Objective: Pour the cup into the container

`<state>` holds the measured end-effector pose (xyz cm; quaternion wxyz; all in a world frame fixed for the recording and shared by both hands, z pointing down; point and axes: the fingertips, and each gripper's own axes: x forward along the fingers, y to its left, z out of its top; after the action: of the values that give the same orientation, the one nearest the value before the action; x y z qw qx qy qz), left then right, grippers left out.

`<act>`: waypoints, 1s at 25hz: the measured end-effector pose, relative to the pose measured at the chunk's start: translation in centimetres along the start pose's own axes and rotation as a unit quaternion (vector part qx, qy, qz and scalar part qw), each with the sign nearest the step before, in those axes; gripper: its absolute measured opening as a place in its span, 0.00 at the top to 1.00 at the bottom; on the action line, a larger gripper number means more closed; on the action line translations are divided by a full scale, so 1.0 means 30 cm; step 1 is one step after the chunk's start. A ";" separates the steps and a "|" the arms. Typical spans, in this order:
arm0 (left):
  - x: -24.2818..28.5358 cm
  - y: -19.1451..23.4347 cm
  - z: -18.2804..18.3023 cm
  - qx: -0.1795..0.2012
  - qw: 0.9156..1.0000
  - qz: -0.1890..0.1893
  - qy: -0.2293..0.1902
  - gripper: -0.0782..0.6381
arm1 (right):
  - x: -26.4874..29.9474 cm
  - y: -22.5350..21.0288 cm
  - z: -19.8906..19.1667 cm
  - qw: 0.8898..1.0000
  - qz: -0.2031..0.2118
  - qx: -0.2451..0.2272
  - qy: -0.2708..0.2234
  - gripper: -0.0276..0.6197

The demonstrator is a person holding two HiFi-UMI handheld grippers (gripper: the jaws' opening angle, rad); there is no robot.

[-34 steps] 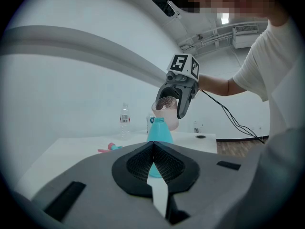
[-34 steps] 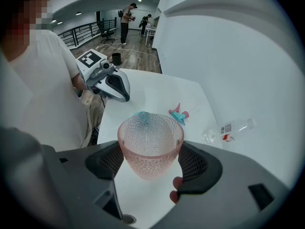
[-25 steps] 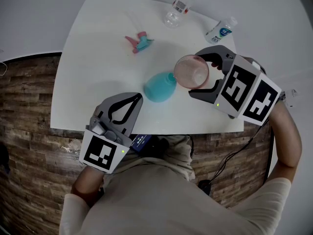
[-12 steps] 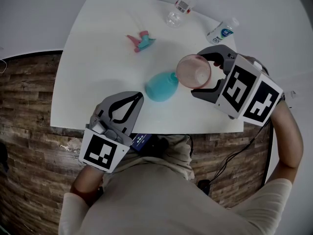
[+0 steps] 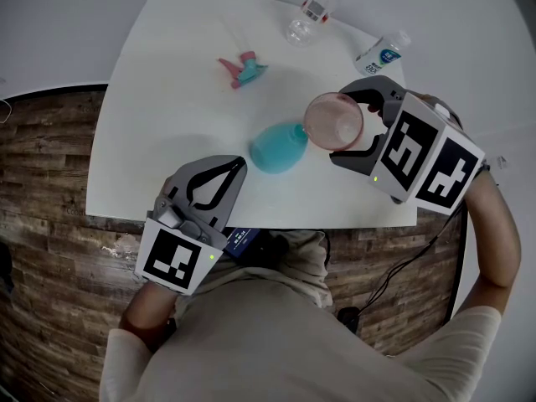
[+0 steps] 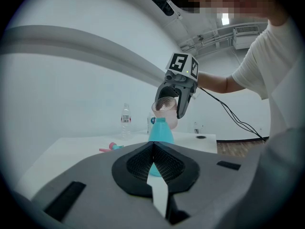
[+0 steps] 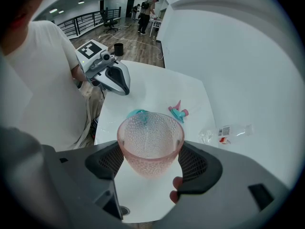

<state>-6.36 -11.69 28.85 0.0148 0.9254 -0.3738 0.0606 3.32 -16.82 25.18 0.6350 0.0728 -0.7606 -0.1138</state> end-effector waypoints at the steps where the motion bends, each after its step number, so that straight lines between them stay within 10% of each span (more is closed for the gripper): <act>1: 0.000 0.001 -0.001 -0.001 1.000 0.000 0.000 0.88 | 0.000 -0.001 -0.001 1.000 0.000 0.000 0.001 0.39; 25: -0.012 0.009 -0.010 -0.005 1.000 0.002 0.001 0.88 | -0.009 -0.009 -0.003 0.999 -0.013 -0.025 0.029 0.39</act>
<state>-6.82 -11.61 29.10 0.0198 0.9245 -0.3759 0.0599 3.46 -17.03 24.87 0.6565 0.0700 -0.7380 -0.1394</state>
